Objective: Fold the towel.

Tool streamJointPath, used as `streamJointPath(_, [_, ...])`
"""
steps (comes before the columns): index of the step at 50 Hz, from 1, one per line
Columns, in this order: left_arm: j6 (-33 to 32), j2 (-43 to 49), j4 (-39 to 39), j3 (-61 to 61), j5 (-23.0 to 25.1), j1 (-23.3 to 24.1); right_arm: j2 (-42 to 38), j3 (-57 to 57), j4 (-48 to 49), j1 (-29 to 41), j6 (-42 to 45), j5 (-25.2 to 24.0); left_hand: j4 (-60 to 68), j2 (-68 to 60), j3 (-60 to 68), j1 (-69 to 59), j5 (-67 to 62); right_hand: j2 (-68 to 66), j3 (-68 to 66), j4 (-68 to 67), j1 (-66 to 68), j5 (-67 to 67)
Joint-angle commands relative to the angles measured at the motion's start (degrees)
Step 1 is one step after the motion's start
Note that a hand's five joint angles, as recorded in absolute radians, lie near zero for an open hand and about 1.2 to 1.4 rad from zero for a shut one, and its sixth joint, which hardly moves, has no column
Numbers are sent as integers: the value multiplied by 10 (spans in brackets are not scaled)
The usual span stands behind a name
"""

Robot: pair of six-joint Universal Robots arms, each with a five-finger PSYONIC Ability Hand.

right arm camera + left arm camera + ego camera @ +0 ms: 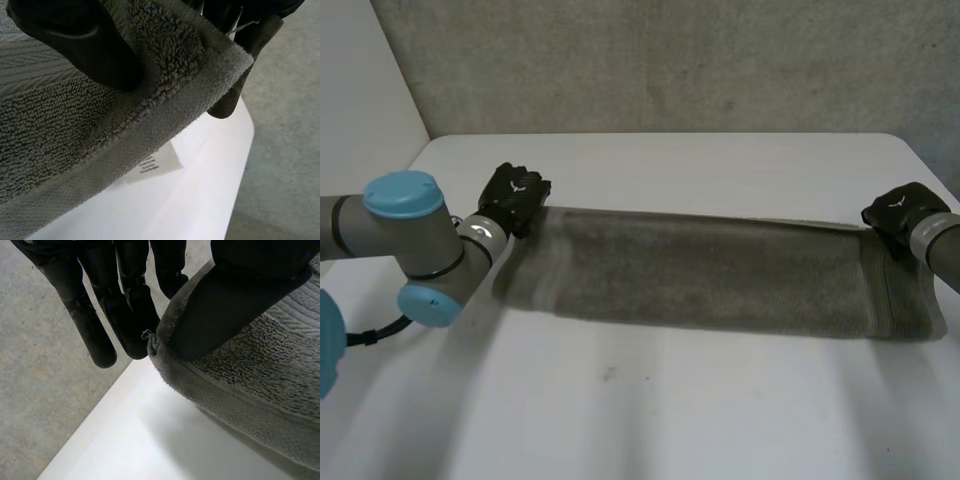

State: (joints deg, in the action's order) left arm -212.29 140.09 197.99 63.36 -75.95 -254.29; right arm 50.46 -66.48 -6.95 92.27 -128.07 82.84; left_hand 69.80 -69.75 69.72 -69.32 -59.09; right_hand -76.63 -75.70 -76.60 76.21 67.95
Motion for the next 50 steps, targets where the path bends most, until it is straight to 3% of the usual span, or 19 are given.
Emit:
streamJointPath(1, [-1,37,-1,-43,0,5,-30,31,12,10,1,13,102,-102,103,-107,-109,500,490,499,-496,-513])
streamJointPath(2, [-1,41,-1,-44,0,5,-30,31,12,10,1,13,-113,112,-112,108,105,504,495,504,-500,-517])
streamJointPath(3, [-1,41,-1,-44,0,5,-33,34,12,12,1,21,-115,114,-114,110,108,666,657,666,-662,-679])
streamJointPath(4, [-1,43,-3,-42,-1,6,-33,35,12,14,-1,30,-543,542,-542,538,536,666,657,666,-662,-679])
streamJointPath(5, [-1,44,-3,-40,-1,7,-33,35,12,14,-1,30,-574,573,-573,569,567,666,657,666,-662,-679])
streamJointPath(11, [2,31,-4,-25,-1,8,-4,42,17,18,-56,40,-598,598,-597,593,591,666,657,666,-662,-679])
streamJointPath(19, [17,-83,-4,55,0,6,107,-28,24,9,-168,19,-598,598,-597,593,591,666,657,666,-662,-679])
streamJointPath(26, [116,-242,-2,205,1,-3,200,-171,31,-6,-170,-21,-598,598,-597,593,591,666,657,666,-662,-679])
streamJointPath(31, [190,-313,6,309,4,-7,245,-303,70,-78,-169,-75,-598,598,-597,593,591,666,657,666,-662,-679])
streamJointPath(35, [245,-344,40,390,3,-3,249,-348,96,-102,-166,-104,-598,597,-597,593,590,634,624,633,-630,-647])
streamJointPath(43, [274,-371,117,470,-1,-4,223,-415,175,-132,-115,-130,-598,597,-597,593,590,533,523,532,-528,-546])
streamJointPath(48, [273,-373,136,483,-13,3,201,-430,219,-143,-87,-131,-598,597,-597,593,590,411,402,411,-407,-425])
streamJointPath(50, [273,-373,137,484,-17,4,188,-428,228,-144,-82,-131,-598,598,-597,593,591,294,285,294,-290,-307])
